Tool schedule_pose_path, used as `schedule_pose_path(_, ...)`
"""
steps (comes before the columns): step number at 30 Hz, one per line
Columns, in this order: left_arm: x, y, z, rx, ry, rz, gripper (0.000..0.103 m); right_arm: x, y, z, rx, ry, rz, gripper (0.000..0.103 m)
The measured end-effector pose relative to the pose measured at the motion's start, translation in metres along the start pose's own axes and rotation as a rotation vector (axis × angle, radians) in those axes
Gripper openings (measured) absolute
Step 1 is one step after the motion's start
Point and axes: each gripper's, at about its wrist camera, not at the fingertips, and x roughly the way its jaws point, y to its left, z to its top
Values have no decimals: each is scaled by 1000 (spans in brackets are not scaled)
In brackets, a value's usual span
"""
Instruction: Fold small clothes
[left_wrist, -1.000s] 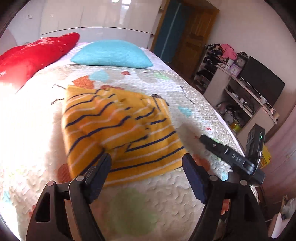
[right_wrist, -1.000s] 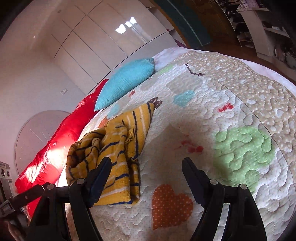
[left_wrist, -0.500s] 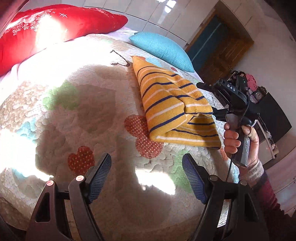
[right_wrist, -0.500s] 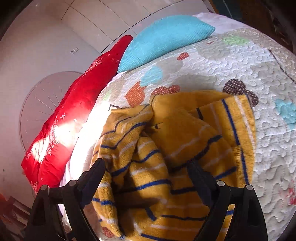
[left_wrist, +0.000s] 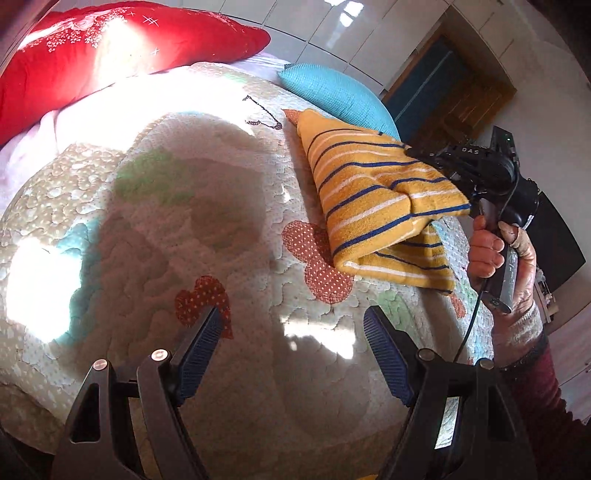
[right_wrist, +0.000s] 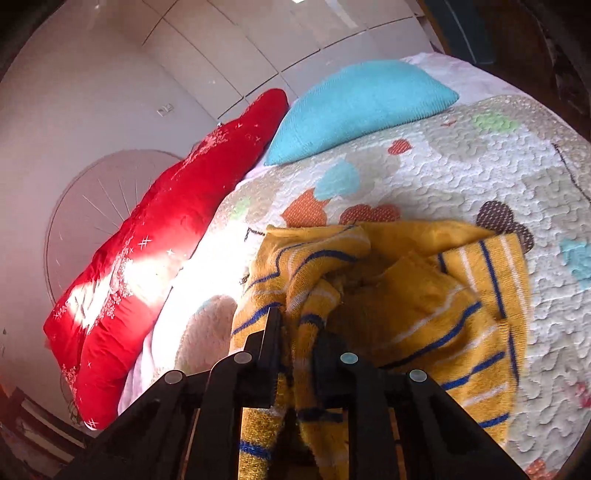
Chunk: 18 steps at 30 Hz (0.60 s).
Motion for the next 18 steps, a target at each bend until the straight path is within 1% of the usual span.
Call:
schedule_pose_path(2,3,-5,-1,5,5,-3,78,-18,-21,-1,14,-24,-50,15)
schedule_pose_path(4,9,-8,-2,5,19,-13,78,-25,-51,-8,60,-11,-105,15)
schedule_pose_path(6,17,-13,-3,6,41,-25,78,-25,-77,-18,70,17,-171,15)
schedule_pose_path(8,24,-19,-5,12,64,-25,78,-25,-94,-28,61,45,-217,17)
schedule_pose_path(9,27,-21,-6,15,75,-22,78,-29,-99,-31,61,47,-250,22)
schedule_pose_path(10,29,-24,-6,19,82,-19,78,-38,-104,-32,66,37,-253,32)
schedule_pose_path(11,31,-26,-5,23,85,-18,78,-49,-107,-33,75,11,-245,34)
schedule_pose_path(13,32,-29,-6,34,86,-13,78,-73,-105,-32,64,-48,-258,35)
schedule_pose_path(14,32,-31,-6,39,86,-8,78,-82,-100,-32,49,-68,-238,36)
schedule_pose_path(15,34,-32,-6,42,87,-4,78,-89,-95,-32,37,-75,-208,41)
schedule_pose_path(16,34,-34,-6,42,90,-4,78,-93,-90,-33,29,-75,-172,52)
schedule_pose_path(17,36,-35,-6,42,92,-6,78,-92,-84,-35,20,-69,-135,59)
schedule_pose_path(18,36,-37,-6,41,94,-7,78,-89,-80,-37,9,-58,-107,59)
